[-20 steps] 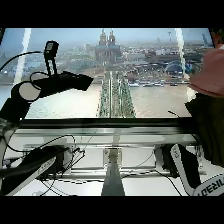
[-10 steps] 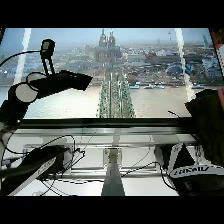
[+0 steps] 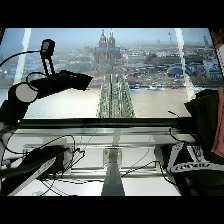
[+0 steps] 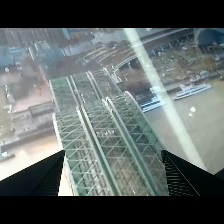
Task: Fold the clothes and pants, and hang the long-sleeved shirts on hangers.
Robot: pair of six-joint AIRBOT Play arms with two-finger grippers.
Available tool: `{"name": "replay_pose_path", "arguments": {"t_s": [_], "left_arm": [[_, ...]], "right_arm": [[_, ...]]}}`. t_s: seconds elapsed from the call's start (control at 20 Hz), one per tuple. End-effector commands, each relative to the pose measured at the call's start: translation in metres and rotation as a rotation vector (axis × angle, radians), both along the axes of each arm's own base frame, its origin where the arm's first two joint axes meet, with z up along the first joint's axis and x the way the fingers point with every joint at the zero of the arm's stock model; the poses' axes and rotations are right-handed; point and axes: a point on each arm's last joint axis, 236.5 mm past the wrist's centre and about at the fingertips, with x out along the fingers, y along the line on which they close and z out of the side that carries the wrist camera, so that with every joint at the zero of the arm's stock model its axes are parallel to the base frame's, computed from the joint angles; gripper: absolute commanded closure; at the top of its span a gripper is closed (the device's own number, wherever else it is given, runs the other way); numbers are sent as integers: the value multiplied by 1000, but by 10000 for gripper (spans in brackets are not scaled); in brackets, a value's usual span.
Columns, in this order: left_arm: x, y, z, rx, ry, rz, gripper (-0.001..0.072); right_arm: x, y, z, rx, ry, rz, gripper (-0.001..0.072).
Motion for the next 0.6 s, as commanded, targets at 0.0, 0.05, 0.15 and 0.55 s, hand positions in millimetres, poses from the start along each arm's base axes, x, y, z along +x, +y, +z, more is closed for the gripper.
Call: {"name": "replay_pose_path", "arguments": {"t_s": [0.0,0.05,0.15,0.55], "left_arm": [[0,0,1,0,-2,1,15],[0,0,1,0,-2,1,15],[0,0,1,0,-2,1,15],[0,0,1,0,-2,1,15]], "right_arm": [[103,50,20,46,-235,466,693],[125,69,23,63,-269,578,694],[154,104,20,78,-259,760,694],[214,298,-20,-139,-2,1558,694]]}}
